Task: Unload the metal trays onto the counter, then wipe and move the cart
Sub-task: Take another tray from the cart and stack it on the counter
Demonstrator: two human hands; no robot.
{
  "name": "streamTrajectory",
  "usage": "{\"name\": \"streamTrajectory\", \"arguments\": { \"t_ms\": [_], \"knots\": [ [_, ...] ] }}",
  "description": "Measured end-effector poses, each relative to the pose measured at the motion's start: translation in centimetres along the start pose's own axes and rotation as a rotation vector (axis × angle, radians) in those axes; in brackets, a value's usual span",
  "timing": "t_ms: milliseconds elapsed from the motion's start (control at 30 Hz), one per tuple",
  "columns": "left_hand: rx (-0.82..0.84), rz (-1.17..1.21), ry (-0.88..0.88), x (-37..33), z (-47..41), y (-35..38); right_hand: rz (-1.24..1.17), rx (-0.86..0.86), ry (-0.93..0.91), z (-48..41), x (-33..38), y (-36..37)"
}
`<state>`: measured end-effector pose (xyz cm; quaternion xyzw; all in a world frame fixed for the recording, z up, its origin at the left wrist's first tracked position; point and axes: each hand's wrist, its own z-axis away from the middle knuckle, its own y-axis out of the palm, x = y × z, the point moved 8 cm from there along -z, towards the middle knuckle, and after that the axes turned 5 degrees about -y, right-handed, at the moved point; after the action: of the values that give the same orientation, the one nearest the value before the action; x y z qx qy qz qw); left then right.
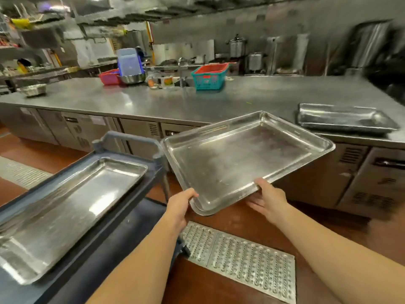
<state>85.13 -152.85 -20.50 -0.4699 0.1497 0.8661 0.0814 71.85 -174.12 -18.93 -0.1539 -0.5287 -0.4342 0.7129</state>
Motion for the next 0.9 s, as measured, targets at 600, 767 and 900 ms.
{"name": "streamTrajectory", "arguments": {
  "t_ms": [600,767,900],
  "knots": [
    [0.384,-0.253,-0.041,-3.4,-13.0,20.4,-0.272,-0.423,-0.016,-10.6,4.7,-10.9],
    [0.452,-0.28,-0.055,-4.9,-17.5,23.9,-0.279,-0.506,-0.015,-14.2,6.6,-11.0],
    [0.482,-0.309,-0.079,-4.8,-19.8,27.6,-0.276,-0.564,-0.024,-16.4,8.1,-12.8]
  ]
}}
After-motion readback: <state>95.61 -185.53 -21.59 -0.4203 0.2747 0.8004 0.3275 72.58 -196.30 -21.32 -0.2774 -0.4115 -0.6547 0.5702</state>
